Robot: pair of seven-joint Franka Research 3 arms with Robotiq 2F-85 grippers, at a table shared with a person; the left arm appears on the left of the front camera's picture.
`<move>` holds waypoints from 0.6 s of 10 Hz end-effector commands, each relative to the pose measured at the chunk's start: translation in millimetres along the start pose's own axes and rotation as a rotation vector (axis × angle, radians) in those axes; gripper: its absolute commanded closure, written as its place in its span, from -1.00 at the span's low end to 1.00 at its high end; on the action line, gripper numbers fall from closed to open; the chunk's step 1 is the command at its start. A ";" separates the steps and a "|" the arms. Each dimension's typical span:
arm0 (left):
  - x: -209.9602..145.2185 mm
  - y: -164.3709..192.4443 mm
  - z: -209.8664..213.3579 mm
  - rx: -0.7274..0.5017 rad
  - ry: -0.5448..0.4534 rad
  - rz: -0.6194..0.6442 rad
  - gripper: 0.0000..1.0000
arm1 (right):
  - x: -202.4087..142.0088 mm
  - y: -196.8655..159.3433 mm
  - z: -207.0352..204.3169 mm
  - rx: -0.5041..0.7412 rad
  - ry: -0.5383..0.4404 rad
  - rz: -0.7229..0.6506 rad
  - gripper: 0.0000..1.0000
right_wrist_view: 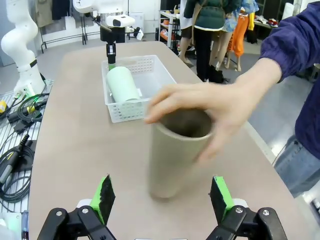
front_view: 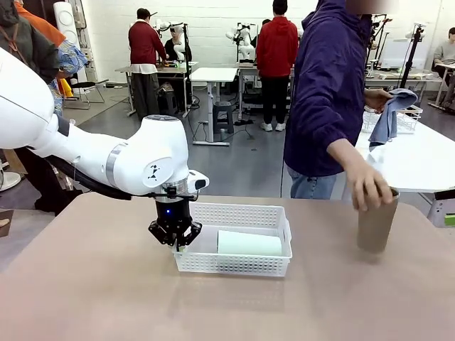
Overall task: Clean and organize the cups into the basket.
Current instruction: Pick up the Reusable plastic cup from the right side of the table and stack it inside the Organizing basket in the center of the table.
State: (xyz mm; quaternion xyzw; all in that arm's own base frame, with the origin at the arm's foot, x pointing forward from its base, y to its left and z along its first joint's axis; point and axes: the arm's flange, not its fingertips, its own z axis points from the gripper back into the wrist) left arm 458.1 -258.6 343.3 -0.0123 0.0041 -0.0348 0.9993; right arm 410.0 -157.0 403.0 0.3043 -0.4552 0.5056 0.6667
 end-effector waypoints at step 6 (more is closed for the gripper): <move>-0.9 0.0 -0.9 0.003 0.003 -0.001 1.00 | 1.2 1.2 0.8 -0.009 -0.002 -0.004 -1.00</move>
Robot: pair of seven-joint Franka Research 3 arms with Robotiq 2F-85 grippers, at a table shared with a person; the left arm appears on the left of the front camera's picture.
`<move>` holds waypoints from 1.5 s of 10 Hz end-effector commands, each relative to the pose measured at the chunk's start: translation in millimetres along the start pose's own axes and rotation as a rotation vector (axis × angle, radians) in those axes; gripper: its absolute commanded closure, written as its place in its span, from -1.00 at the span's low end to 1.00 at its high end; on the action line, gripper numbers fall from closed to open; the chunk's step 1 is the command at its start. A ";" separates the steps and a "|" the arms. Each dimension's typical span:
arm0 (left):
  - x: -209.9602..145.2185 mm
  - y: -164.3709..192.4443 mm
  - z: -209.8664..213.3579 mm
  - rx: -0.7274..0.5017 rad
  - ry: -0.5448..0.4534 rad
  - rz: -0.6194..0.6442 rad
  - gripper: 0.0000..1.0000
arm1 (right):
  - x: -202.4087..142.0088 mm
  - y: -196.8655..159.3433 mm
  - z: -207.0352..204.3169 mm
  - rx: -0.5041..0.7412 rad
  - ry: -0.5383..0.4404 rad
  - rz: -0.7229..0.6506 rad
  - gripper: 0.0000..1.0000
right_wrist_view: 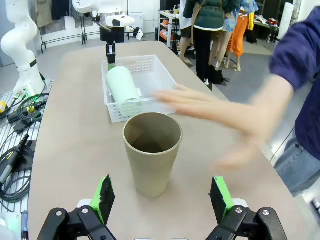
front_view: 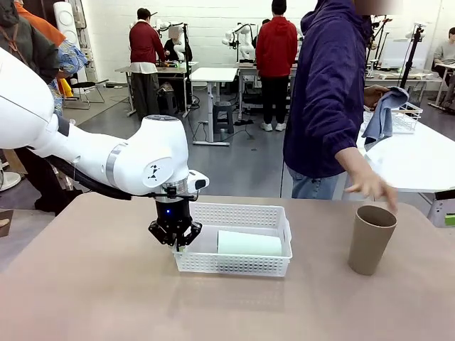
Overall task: Clean and organize the cups into the basket.
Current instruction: Pick up the Reusable plastic cup from the right side of the table and stack it inside the Organizing basket in the center of the table.
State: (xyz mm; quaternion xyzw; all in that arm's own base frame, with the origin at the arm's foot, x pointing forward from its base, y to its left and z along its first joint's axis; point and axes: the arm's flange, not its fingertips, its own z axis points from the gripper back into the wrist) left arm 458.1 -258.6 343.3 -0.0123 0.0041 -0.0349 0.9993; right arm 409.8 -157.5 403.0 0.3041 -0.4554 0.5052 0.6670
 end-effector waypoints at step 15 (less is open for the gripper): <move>-0.9 0.0 -0.9 0.003 0.003 -0.001 1.00 | -112.4 -6.5 -93.2 0.126 -0.005 -0.061 -1.00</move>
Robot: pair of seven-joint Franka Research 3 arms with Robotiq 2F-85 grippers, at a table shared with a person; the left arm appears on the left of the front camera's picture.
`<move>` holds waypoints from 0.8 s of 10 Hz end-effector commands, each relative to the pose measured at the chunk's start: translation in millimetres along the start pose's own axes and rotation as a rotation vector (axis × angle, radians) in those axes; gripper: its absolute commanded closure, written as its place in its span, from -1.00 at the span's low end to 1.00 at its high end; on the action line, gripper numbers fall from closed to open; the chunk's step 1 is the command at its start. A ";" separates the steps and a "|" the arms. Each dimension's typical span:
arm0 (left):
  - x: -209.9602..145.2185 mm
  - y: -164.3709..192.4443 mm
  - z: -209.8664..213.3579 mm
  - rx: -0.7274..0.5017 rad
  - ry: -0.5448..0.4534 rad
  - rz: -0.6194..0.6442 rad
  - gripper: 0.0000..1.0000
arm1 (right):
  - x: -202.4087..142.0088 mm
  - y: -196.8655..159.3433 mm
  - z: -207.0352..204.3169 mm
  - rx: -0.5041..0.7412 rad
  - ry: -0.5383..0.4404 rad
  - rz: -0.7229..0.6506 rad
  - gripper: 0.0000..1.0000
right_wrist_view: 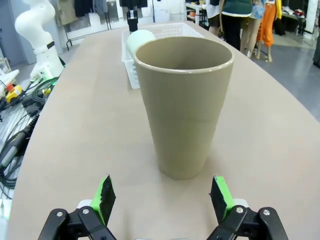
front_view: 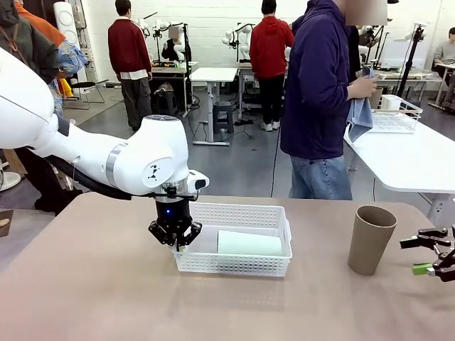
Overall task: Clean and organize the cups into the basket.
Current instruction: Pick up the Reusable plastic cup from the right side of the table and stack it inside the Organizing basket in the center of the table.
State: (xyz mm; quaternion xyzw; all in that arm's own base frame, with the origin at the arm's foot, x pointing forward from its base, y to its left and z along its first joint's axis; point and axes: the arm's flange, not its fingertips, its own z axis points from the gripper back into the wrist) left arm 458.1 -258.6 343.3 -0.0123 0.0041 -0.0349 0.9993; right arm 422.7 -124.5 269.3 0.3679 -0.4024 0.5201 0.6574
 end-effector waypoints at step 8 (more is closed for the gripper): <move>-0.9 0.0 -0.9 0.003 0.003 -0.001 1.00 | -3.0 -30.5 -65.6 0.034 -0.066 -0.005 -1.00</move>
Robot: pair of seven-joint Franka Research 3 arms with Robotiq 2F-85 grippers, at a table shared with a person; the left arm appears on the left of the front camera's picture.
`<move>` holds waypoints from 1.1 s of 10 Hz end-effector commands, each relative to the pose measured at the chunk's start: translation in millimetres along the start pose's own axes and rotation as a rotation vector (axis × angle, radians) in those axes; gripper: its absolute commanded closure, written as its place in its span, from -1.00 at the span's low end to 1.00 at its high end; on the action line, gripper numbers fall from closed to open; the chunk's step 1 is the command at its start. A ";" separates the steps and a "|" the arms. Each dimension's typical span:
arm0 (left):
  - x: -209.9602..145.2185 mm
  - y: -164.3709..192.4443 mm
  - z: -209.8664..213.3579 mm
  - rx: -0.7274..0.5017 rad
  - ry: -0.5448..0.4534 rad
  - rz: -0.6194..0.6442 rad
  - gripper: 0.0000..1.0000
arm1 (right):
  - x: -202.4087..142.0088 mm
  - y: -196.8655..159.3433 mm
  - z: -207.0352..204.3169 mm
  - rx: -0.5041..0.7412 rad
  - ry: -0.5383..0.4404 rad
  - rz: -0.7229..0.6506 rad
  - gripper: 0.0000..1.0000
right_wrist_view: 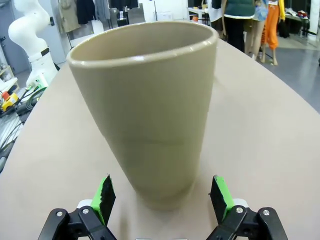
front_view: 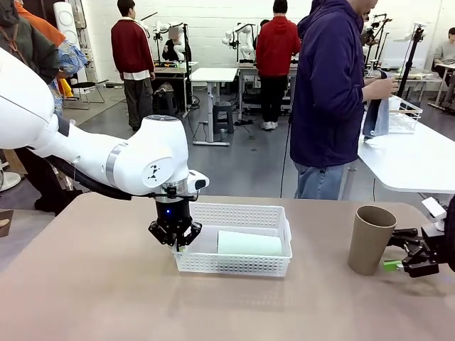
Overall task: Clean and organize the cups into the basket.
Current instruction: Pick up the Reusable plastic cup from the right side of the table and stack it inside the Organizing basket in the center of the table.
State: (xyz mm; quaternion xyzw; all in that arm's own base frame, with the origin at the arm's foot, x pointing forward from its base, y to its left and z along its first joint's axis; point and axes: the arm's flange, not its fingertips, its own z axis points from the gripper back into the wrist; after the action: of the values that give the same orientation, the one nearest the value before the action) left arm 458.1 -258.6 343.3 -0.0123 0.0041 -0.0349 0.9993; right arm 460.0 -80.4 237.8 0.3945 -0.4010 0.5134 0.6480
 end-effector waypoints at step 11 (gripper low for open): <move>-0.9 0.0 -0.9 0.003 0.003 -0.001 1.00 | 21.6 11.4 -67.0 0.125 -0.102 0.043 0.18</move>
State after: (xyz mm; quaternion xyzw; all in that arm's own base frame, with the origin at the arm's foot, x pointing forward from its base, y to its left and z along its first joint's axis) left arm 458.1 -258.6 343.3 -0.0122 0.0041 -0.0349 0.9993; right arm 461.1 -13.8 239.4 0.4512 -0.3917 0.5355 0.5968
